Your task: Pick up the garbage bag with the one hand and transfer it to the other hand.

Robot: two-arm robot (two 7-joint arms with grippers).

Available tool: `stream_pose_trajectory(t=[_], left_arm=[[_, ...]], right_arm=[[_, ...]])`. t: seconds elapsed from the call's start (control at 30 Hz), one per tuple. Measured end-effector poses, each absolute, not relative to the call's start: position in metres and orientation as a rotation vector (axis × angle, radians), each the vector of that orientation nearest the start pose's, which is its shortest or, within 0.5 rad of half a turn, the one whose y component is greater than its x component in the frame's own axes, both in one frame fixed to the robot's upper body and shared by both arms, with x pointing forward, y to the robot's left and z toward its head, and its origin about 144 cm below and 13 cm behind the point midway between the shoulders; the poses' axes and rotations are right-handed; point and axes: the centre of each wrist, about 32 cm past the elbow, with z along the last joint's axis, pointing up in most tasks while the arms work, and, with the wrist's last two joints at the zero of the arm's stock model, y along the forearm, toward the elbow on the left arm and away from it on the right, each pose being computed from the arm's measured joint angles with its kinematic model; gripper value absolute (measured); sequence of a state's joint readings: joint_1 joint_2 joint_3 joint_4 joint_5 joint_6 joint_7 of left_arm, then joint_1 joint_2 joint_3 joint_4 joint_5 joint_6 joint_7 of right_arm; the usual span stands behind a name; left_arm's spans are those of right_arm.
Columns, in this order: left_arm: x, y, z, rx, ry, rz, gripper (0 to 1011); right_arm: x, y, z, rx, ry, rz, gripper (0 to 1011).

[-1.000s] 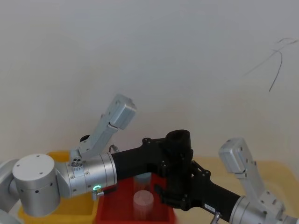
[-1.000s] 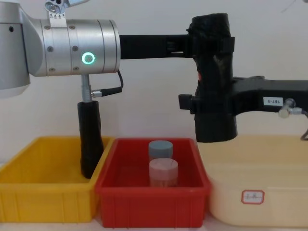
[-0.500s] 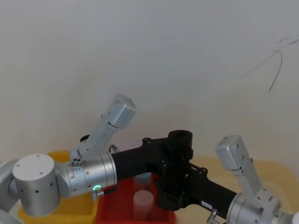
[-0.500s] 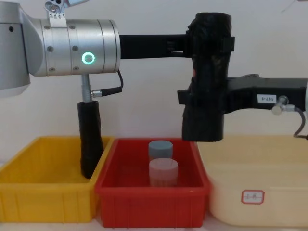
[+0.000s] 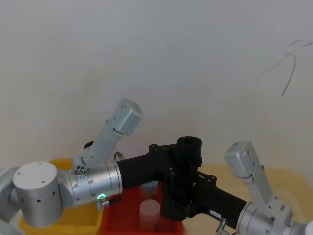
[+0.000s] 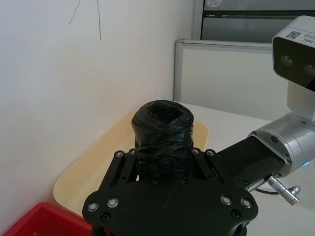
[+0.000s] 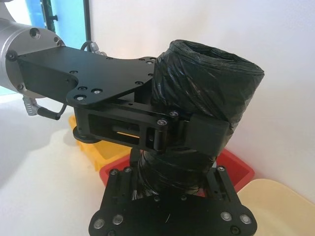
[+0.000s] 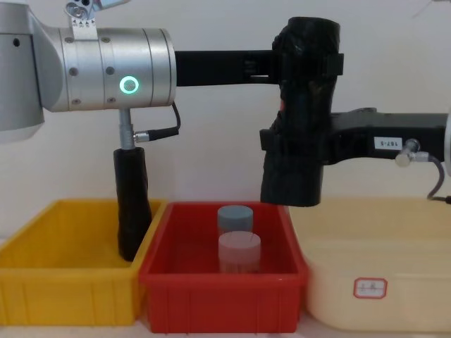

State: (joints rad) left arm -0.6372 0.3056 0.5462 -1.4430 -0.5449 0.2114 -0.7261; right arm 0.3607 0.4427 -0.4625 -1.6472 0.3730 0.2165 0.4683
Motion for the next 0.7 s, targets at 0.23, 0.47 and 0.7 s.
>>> stream_pose_trajectory(t=[0.23, 0.47, 0.7], left_arm=[[0.5775, 0.1683, 1.3033, -0.029, -0.072, 0.358, 394], [0.5775, 0.1683, 1.3033, -0.029, -0.073, 0.358, 394], [0.5775, 0.1684, 1.3032, -0.028, -0.072, 0.359, 462]], right_arm=[[0.5161, -0.2131, 1.2519, -0.137, -0.123, -0.676, 597], [0.5161, -0.2133, 1.2518, -0.136, -0.126, -0.675, 596], [0.5161, -0.2134, 1.2520, -0.133, -0.130, -0.673, 596]])
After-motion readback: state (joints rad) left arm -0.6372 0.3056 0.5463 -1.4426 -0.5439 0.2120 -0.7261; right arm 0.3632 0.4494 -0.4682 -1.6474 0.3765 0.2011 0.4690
